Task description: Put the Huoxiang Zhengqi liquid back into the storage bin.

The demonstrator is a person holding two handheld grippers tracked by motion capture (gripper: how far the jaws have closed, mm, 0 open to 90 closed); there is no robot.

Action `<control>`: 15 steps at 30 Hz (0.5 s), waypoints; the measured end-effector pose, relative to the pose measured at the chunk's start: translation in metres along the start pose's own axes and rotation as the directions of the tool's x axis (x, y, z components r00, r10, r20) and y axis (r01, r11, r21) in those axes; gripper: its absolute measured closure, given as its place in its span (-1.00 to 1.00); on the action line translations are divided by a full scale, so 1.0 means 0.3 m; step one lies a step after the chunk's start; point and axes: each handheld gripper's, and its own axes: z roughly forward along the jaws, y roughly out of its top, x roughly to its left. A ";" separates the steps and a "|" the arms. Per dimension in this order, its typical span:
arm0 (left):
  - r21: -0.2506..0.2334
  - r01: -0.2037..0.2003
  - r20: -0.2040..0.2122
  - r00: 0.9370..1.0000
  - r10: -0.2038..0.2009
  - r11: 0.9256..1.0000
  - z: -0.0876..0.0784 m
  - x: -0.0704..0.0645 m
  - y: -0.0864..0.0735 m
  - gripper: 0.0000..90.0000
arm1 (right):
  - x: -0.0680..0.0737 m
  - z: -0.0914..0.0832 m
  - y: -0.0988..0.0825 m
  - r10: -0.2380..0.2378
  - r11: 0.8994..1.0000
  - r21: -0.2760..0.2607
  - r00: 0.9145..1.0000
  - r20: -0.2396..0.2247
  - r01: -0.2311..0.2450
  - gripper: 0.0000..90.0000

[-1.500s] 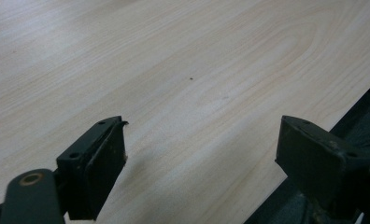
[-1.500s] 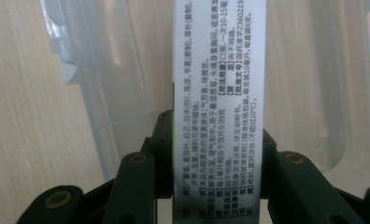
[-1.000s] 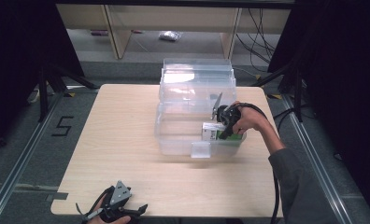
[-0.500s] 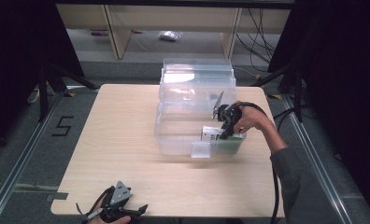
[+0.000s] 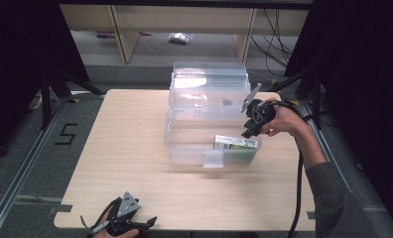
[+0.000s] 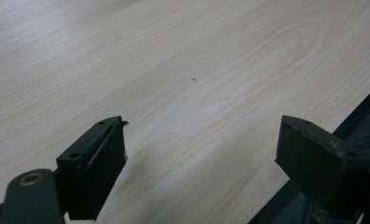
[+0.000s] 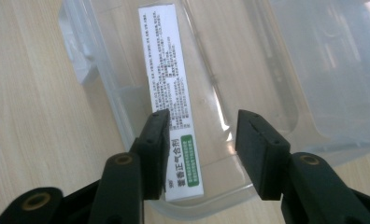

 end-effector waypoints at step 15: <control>-0.025 0.018 0.009 1.000 -0.018 1.000 0.001 -0.001 -0.001 -0.66 | 0.054 -0.078 -0.028 0.160 0.976 -0.159 0.985 0.065 -0.148 -0.06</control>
